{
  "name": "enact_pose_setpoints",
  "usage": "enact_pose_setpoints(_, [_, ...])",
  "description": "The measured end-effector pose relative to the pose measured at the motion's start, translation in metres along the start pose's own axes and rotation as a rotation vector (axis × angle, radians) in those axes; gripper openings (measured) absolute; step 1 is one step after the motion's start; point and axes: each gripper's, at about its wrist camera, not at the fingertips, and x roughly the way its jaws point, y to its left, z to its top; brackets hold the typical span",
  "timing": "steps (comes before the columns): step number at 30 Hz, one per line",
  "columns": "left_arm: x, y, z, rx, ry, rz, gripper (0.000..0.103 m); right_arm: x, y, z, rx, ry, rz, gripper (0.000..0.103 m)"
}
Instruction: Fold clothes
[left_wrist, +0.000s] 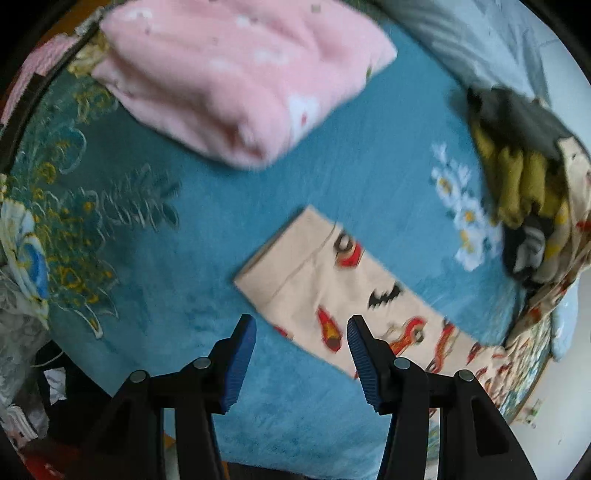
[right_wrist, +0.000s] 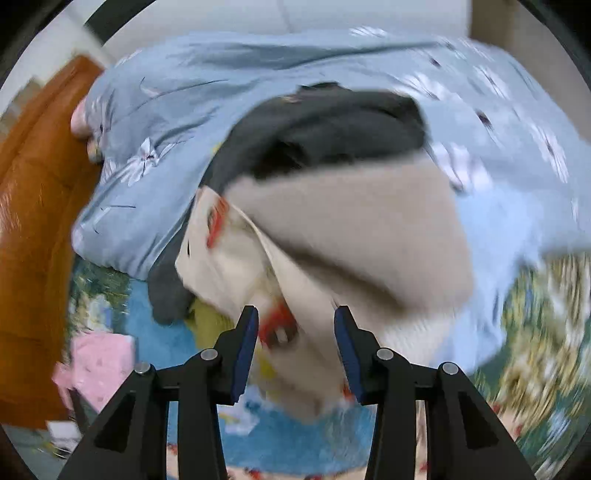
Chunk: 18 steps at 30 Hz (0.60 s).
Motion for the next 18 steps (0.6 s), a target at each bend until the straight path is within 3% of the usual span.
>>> enact_pose_setpoints(4, [-0.021, -0.013, 0.031, -0.015, -0.082, -0.037, 0.055, 0.026, 0.013, 0.015, -0.062, 0.031, -0.078, 0.043])
enact_pose_setpoints(5, [-0.027, -0.013, 0.042, -0.019, -0.1, -0.062, 0.055, 0.027, 0.014, 0.015, -0.061, 0.027, -0.076, 0.027])
enact_pose_setpoints(6, [-0.029, -0.019, 0.054, -0.027, -0.114, -0.097, 0.055, 0.025, 0.017, 0.012, -0.069, 0.017, -0.079, 0.001])
enact_pose_setpoints(12, [-0.023, -0.065, 0.093, -0.067, -0.11, -0.408, 0.055, -0.004, 0.086, -0.05, -0.344, -0.048, -0.024, 0.001])
enact_pose_setpoints(15, [-0.006, -0.089, 0.098, -0.085, -0.049, -0.524, 0.055, 0.0, 0.114, -0.11, -0.438, 0.012, 0.04, 0.001])
enact_pose_setpoints(18, [0.021, -0.107, 0.093, -0.102, 0.021, -0.547, 0.055, 0.035, 0.13, -0.172, -0.49, 0.154, 0.041, 0.002])
